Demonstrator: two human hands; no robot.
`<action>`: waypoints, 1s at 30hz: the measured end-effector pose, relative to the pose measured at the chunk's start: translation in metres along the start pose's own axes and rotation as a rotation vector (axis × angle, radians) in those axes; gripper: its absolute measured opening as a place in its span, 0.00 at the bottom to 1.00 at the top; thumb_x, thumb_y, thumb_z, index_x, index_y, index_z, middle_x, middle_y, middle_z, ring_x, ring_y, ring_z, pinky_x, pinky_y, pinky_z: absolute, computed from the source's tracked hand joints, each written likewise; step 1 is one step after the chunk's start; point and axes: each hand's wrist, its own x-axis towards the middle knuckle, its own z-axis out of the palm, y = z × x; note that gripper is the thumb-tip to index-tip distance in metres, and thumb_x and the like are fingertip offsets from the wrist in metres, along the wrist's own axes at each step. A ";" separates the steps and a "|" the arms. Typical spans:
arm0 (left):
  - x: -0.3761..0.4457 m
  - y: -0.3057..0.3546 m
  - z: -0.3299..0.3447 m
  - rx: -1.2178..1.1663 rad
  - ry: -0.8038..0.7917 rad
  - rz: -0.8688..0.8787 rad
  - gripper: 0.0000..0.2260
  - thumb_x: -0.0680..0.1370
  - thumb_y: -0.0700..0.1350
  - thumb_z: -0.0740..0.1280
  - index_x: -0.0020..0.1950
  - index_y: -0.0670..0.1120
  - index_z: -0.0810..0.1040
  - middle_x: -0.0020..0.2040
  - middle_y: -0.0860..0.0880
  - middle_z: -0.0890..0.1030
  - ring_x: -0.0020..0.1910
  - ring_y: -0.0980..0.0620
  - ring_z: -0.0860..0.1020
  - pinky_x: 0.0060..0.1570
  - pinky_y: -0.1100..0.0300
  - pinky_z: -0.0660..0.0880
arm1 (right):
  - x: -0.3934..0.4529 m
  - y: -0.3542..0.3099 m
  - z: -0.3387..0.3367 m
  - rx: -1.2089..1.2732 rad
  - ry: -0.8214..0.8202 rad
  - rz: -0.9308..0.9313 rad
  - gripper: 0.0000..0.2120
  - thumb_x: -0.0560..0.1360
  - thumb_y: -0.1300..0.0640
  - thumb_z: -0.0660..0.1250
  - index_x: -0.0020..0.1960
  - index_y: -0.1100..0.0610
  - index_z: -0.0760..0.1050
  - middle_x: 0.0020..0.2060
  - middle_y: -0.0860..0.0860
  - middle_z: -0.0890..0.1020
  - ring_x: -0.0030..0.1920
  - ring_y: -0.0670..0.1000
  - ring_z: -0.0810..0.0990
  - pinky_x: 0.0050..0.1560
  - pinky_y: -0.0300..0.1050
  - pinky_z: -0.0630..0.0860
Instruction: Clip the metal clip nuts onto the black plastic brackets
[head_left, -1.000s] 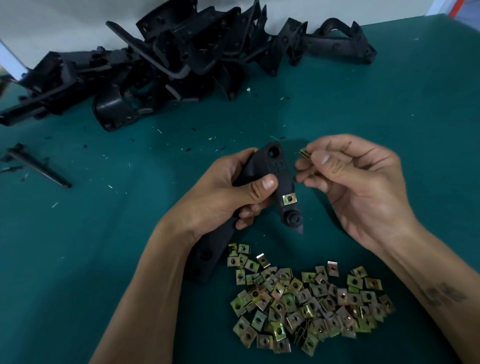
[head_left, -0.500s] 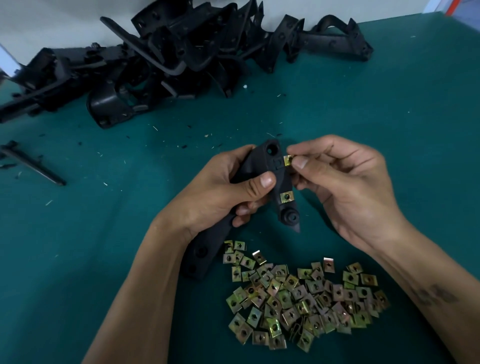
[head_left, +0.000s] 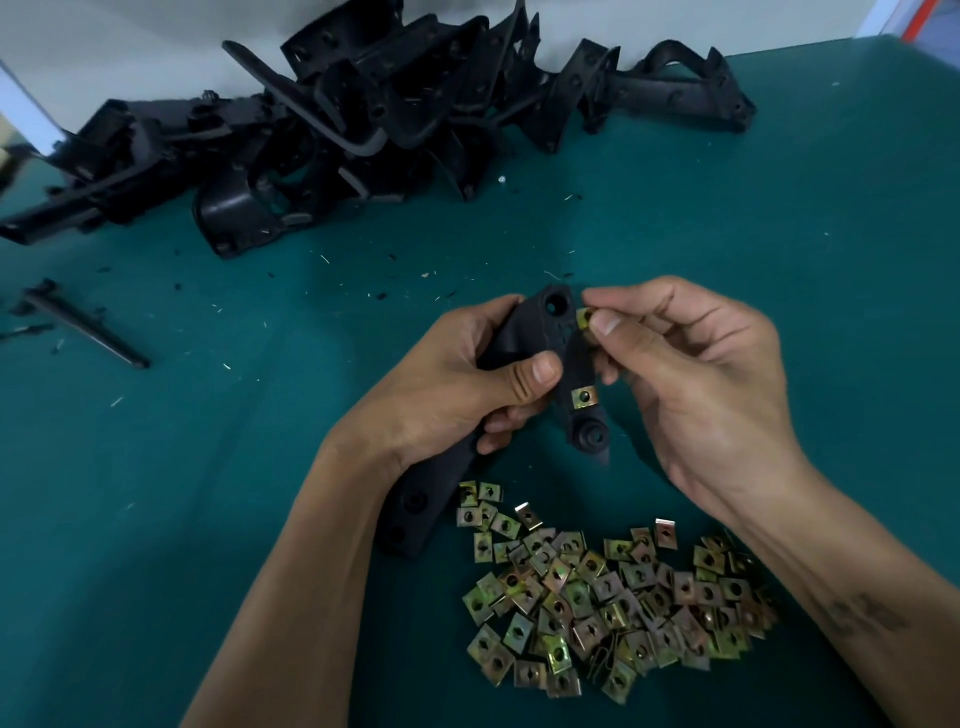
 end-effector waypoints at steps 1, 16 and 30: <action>0.000 0.000 0.000 0.000 0.000 0.000 0.25 0.74 0.54 0.73 0.59 0.36 0.72 0.32 0.47 0.70 0.25 0.53 0.66 0.23 0.62 0.67 | 0.000 0.000 -0.001 -0.013 -0.009 -0.005 0.08 0.73 0.65 0.72 0.46 0.55 0.86 0.38 0.59 0.83 0.37 0.52 0.77 0.40 0.42 0.74; 0.001 -0.001 0.000 -0.005 -0.023 0.028 0.20 0.75 0.53 0.71 0.59 0.41 0.73 0.31 0.48 0.71 0.25 0.54 0.67 0.23 0.63 0.67 | -0.002 -0.003 0.000 -0.230 -0.028 -0.085 0.09 0.74 0.60 0.72 0.48 0.46 0.86 0.40 0.61 0.84 0.38 0.52 0.80 0.43 0.51 0.77; 0.001 -0.003 -0.001 0.046 0.066 0.015 0.08 0.81 0.44 0.67 0.54 0.40 0.73 0.31 0.48 0.69 0.25 0.54 0.66 0.23 0.62 0.66 | -0.011 -0.009 0.002 -0.815 -0.163 -0.304 0.15 0.74 0.47 0.74 0.49 0.58 0.80 0.39 0.50 0.80 0.41 0.50 0.80 0.39 0.47 0.76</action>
